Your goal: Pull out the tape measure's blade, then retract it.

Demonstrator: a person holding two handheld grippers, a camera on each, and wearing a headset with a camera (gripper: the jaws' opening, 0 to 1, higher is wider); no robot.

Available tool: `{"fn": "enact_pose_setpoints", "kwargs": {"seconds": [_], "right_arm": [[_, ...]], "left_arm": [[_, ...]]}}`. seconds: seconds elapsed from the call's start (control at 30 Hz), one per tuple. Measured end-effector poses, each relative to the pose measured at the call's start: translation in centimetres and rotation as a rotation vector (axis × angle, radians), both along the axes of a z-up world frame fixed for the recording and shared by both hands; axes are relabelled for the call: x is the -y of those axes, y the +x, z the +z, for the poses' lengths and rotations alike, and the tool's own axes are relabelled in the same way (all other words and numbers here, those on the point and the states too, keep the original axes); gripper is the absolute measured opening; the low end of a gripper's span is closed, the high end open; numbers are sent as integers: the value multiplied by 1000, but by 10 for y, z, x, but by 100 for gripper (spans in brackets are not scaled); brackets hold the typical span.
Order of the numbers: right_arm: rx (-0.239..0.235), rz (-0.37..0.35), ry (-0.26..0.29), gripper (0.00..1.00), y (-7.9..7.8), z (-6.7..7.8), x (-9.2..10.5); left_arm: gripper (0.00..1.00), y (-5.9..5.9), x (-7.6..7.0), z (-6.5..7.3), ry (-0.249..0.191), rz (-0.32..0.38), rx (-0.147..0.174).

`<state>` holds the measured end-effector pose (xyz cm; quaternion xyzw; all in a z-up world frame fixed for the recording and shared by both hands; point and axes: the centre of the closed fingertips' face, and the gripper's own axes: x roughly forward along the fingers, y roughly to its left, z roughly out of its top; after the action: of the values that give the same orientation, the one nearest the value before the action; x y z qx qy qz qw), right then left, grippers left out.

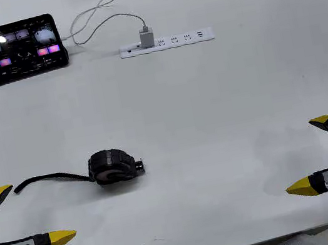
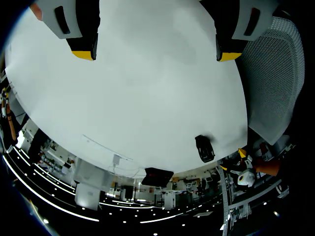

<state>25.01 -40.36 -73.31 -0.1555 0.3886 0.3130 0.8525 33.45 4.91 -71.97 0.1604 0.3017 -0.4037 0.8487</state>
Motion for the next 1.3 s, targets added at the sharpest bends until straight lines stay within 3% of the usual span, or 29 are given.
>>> {"fn": "enact_pose_setpoints", "kwargs": {"seconds": [0.27,0.8,0.9,0.97,1.07,1.3], "right_arm": [[-16,-1,2,99,-5,-4,1],[-5,13,0,99,-3,-2,0],[7,16,3,99,1,1,1],[12,18,5,99,4,3,2],[50,30,7,99,11,8,3],[39,49,-4,99,22,8,3]], "left_arm": [[99,2,1,2,-2,-3,0],[99,4,-1,3,2,-9,-9],[99,4,1,4,-2,-17,-12],[99,7,2,5,7,-20,8],[99,10,3,5,6,-24,0],[99,16,7,3,14,-46,-20]]}}
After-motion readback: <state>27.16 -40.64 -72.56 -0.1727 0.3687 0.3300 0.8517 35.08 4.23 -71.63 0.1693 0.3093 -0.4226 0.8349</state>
